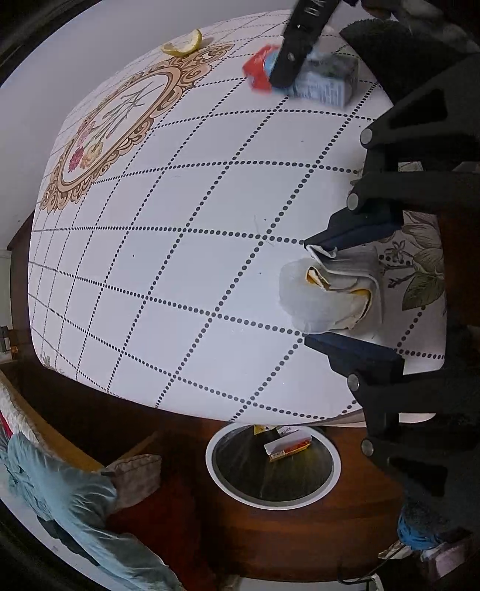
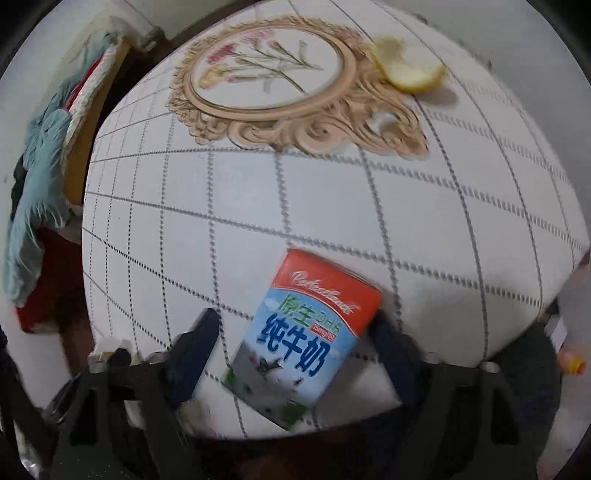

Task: Collect trash
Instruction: 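Lift the milk carton and tissue and carry them over the bin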

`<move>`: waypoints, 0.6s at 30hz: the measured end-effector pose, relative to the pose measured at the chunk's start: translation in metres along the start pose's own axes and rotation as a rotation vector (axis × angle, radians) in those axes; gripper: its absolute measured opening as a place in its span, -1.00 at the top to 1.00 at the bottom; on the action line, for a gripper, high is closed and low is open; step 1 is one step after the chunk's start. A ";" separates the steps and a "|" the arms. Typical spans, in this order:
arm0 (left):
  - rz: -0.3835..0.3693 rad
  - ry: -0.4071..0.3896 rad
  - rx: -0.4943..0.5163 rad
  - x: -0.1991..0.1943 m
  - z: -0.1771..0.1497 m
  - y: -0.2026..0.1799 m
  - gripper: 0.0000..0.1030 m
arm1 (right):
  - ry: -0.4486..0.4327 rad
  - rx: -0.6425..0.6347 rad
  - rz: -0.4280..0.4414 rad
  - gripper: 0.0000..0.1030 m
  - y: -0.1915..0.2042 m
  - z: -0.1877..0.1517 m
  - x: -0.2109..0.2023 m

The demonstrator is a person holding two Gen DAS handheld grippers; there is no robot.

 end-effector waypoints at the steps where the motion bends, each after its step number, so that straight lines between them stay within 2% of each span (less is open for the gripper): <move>1: 0.002 0.000 -0.006 -0.001 -0.001 0.002 0.21 | 0.009 -0.044 0.042 -0.16 0.013 -0.001 0.003; 4: -0.002 0.008 -0.033 -0.001 -0.005 0.005 0.21 | 0.026 -0.205 0.093 -0.15 0.042 -0.008 0.004; 7: 0.001 0.008 -0.050 -0.001 -0.009 0.009 0.13 | 0.075 -0.345 0.068 -0.21 0.060 -0.015 0.012; 8: -0.002 0.015 -0.051 0.001 -0.009 0.008 0.09 | 0.072 -0.360 0.060 -0.47 0.062 -0.016 0.012; 10: -0.006 0.031 -0.049 0.005 -0.013 0.007 0.08 | 0.049 -0.368 0.013 -0.78 0.064 -0.019 0.012; 15: 0.010 0.011 -0.035 0.004 -0.014 0.002 0.16 | 0.030 -0.257 0.008 -0.76 0.045 -0.040 0.005; 18: 0.017 0.003 -0.039 0.001 -0.015 0.002 0.18 | -0.042 -0.279 -0.049 -0.47 0.042 -0.053 -0.005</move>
Point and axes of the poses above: each gripper's, at about its wrist camera, not at the fingertips, and x roughly the way its jaws point, y to its left, z to its top, the point moved 2 cm from there along x, roughly the way its jaws point, and after that the axes turned 12 degrees about -y, right-handed, at the moved point
